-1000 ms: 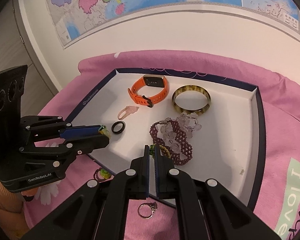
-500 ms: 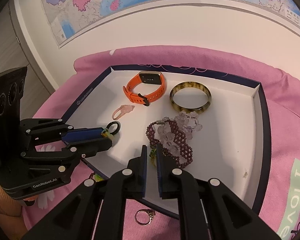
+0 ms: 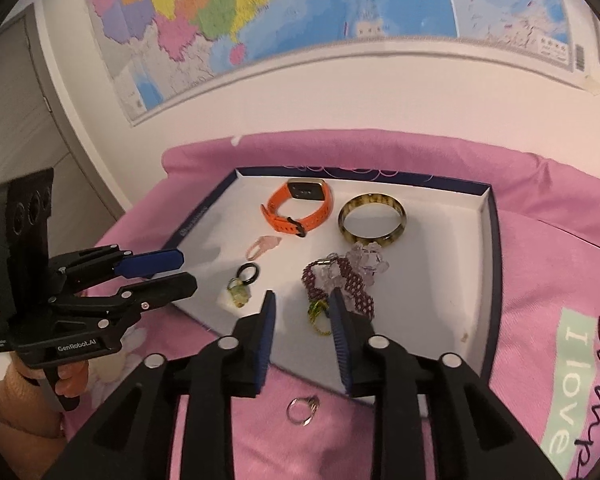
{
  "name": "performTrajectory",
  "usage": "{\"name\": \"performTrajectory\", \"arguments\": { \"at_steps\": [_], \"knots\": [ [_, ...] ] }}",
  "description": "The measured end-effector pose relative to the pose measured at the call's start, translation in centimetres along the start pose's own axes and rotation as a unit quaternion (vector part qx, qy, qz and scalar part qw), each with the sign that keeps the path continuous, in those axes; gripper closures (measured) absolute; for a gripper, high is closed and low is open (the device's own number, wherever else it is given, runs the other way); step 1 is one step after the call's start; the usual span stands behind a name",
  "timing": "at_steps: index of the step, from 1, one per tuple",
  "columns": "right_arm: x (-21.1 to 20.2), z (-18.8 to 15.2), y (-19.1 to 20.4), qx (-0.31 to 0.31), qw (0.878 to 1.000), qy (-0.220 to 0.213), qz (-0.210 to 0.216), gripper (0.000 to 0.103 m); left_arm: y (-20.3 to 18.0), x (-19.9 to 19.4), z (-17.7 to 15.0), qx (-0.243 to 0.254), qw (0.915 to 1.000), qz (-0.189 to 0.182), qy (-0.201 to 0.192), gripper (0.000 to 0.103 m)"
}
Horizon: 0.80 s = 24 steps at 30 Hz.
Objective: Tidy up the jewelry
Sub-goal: 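Open both tools to release the rings in the box lid, then move the right tool to the silver ring while the left tool approaches the green-bead black ring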
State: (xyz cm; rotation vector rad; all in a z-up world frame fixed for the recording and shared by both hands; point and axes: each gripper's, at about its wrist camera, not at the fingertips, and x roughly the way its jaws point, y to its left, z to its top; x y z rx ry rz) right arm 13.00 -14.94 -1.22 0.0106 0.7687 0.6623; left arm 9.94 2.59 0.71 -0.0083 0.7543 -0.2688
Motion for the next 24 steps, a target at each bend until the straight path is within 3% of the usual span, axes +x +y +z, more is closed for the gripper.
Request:
{"name": "performTrajectory", "arguments": {
  "at_steps": [7, 16, 24],
  "knots": [
    [-2.5, -2.3, 0.3, -0.011, 1.000, 0.000, 0.010, 0.068, -1.1, -1.5, -3.0, 0.014, 0.9987, -0.047, 0.012, 0.058],
    [-1.7, -5.4, -0.7, 0.016, 0.999, 0.031, 0.015, 0.067, -3.0, 1.3, -3.9, 0.036, 0.9975, -0.037, 0.047, 0.060],
    [-0.5, -5.8, 0.7, 0.005, 0.999, 0.039, 0.034, 0.067, -3.5, 3.2, -3.4, 0.032, 0.9969, -0.032, 0.064, 0.067]
  ]
}}
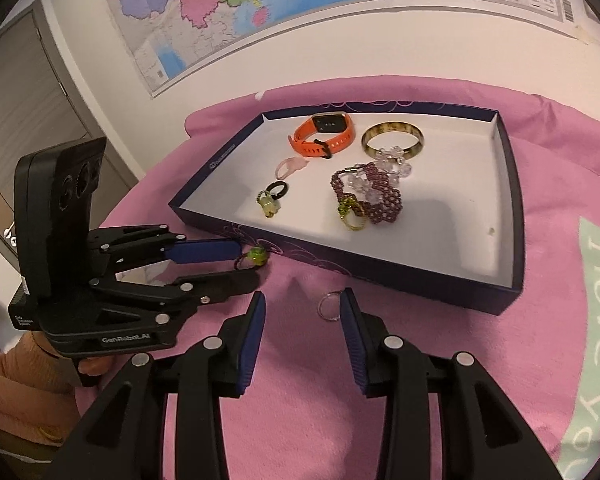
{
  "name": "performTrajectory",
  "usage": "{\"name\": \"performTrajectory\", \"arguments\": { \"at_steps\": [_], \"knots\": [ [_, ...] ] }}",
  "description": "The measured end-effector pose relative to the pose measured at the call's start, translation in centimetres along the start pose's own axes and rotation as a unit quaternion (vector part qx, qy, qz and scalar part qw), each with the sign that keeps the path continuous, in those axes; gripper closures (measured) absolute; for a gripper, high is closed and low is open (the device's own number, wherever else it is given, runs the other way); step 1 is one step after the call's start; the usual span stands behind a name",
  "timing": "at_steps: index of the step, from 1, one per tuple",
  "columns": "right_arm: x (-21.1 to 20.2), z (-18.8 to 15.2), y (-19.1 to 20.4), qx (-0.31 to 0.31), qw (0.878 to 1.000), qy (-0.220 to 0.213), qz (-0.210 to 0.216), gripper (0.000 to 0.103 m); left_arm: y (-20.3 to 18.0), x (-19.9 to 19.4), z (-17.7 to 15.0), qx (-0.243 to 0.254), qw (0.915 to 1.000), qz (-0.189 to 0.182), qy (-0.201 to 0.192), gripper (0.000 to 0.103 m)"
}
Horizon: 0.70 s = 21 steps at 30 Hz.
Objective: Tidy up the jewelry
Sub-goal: 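Move the right tool to the silver ring while the left tool approaches the green-bead black ring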
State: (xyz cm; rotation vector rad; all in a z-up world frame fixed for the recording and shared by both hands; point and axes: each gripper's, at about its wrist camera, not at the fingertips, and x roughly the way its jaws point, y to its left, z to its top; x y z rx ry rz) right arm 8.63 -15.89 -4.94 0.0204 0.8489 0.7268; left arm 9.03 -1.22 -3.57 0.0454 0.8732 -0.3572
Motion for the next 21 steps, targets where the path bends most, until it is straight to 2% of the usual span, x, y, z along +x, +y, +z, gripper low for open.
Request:
{"name": "performTrajectory", "arguments": {
  "at_steps": [3, 4, 5, 10, 14, 21],
  "knots": [
    [0.2, -0.1, -0.2, 0.007, 1.000, 0.002, 0.009, 0.063, -0.2, 0.1, 0.2, 0.003, 1.0000, 0.007, 0.000, 0.070],
    [0.2, -0.1, -0.2, 0.008, 1.000, 0.002, 0.009, 0.063, -0.3, 0.2, 0.2, 0.005, 1.0000, 0.007, 0.000, 0.081],
    [0.2, -0.2, -0.3, 0.010, 1.000, 0.003, 0.008, 0.063, -0.4, 0.3, 0.1, 0.008, 0.9999, 0.008, 0.002, 0.085],
    [0.0, -0.4, -0.9, 0.018, 1.000, 0.003, 0.004, 0.063, -1.1, 0.1, -0.2, 0.026, 0.9994, 0.024, 0.000, 0.086],
    [0.0, -0.4, -1.2, 0.021, 1.000, 0.003, 0.002, 0.063, -1.5, -0.5, -0.8, 0.032, 0.9994, 0.009, 0.004, 0.086],
    [-0.1, -0.4, -1.1, 0.014, 1.000, 0.003, -0.022, 0.063, -0.8, -1.6, -2.1, 0.013, 0.9997, -0.019, 0.006, 0.086]
  ]
}}
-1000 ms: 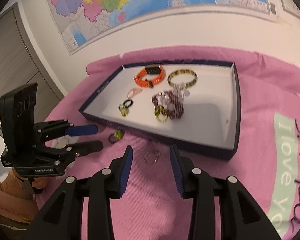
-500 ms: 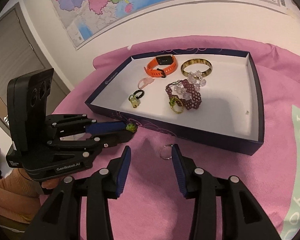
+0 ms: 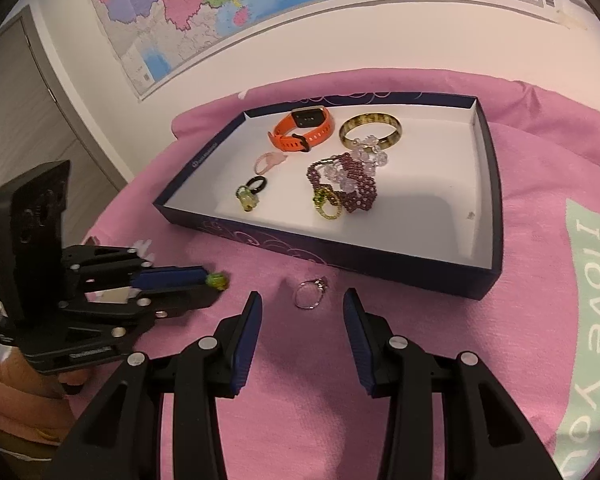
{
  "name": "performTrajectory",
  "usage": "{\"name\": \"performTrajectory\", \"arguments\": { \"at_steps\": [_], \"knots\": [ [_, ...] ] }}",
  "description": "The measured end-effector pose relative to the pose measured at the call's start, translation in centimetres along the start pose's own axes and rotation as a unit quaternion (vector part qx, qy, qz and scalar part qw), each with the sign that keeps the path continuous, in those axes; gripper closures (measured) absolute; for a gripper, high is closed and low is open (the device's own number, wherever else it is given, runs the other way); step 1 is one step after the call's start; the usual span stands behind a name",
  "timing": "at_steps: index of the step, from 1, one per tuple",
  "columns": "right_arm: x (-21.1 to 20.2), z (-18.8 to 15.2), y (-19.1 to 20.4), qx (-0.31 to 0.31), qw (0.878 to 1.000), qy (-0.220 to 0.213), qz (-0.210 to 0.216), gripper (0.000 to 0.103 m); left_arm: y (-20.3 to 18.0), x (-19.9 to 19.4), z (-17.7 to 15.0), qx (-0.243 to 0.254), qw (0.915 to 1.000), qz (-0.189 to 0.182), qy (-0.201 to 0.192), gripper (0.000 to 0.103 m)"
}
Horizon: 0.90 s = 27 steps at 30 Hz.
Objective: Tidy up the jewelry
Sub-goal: 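Move the right tool to the silver ring while the left tool approaches the green-bead black ring, then close the right tool on the silver ring while the left tool grasps the green-bead ring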
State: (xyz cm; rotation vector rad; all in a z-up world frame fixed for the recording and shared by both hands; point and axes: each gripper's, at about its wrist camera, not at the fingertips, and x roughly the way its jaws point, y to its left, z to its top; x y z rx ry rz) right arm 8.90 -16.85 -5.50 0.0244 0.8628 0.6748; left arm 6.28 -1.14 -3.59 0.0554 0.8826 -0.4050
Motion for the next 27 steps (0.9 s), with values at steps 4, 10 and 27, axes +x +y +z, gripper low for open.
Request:
{"name": "performTrajectory", "arguments": {
  "at_steps": [4, 10, 27],
  "knots": [
    [0.2, 0.1, 0.3, -0.010, 1.000, 0.003, -0.020, 0.063, 0.0, -0.4, -0.6, 0.001, 1.0000, -0.004, 0.000, 0.085],
    [1.0, 0.1, 1.6, -0.045, 0.997, 0.005, -0.060, 0.063, -0.1, -0.6, -0.6, 0.001, 1.0000, -0.004, -0.005, 0.072],
    [1.7, 0.1, 3.4, -0.077, 0.992, 0.009, -0.104, 0.087, 0.0, -0.1, -0.3, -0.001, 1.0000, -0.002, 0.000, 0.085]
  ]
}}
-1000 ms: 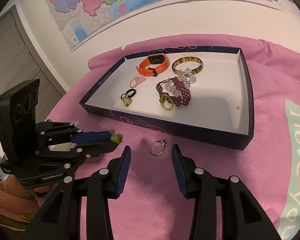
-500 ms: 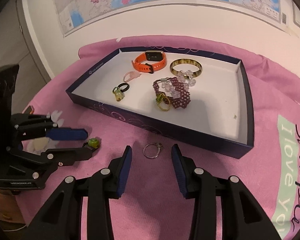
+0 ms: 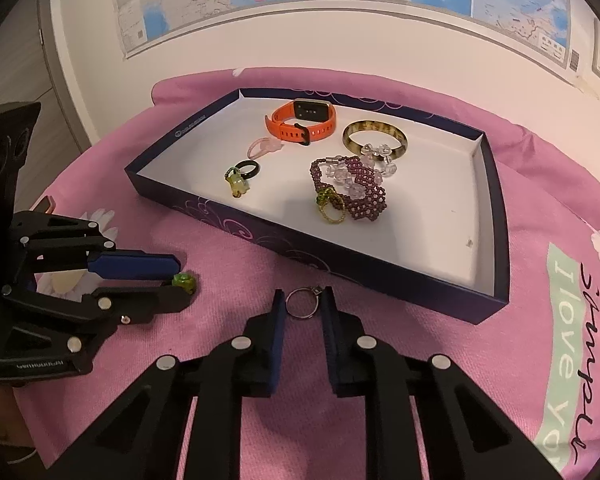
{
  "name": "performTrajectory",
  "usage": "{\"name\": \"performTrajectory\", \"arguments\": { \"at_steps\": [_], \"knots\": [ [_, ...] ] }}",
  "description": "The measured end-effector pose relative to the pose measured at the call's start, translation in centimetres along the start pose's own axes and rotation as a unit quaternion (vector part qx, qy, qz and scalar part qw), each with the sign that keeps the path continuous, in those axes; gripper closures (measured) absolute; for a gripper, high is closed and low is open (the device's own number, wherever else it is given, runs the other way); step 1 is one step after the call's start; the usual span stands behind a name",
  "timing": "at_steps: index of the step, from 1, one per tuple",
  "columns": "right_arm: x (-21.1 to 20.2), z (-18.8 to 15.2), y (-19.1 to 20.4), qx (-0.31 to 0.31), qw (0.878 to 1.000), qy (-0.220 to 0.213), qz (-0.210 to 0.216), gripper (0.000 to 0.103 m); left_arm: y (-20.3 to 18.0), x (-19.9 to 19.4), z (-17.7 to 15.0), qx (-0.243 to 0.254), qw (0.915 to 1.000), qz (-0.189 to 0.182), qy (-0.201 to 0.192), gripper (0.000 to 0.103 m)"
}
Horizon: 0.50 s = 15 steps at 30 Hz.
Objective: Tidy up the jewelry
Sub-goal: 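Close the right tool on the silver ring while the left tool grasps the green-bead ring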
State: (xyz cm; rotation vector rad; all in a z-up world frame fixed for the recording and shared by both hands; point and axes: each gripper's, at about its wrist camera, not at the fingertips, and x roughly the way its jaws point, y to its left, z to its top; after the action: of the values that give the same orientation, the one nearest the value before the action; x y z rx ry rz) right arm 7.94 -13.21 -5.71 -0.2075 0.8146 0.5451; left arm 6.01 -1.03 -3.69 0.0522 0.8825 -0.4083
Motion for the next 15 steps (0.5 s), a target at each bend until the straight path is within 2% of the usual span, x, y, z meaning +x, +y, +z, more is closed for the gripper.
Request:
{"name": "performTrajectory", "arguments": {
  "at_steps": [15],
  "knots": [
    [-0.65, -0.52, -0.91, 0.033, 0.999, -0.011, 0.034, 0.087, 0.21, -0.66, -0.38, -0.012, 0.9999, -0.008, -0.007, 0.085]
  ]
}}
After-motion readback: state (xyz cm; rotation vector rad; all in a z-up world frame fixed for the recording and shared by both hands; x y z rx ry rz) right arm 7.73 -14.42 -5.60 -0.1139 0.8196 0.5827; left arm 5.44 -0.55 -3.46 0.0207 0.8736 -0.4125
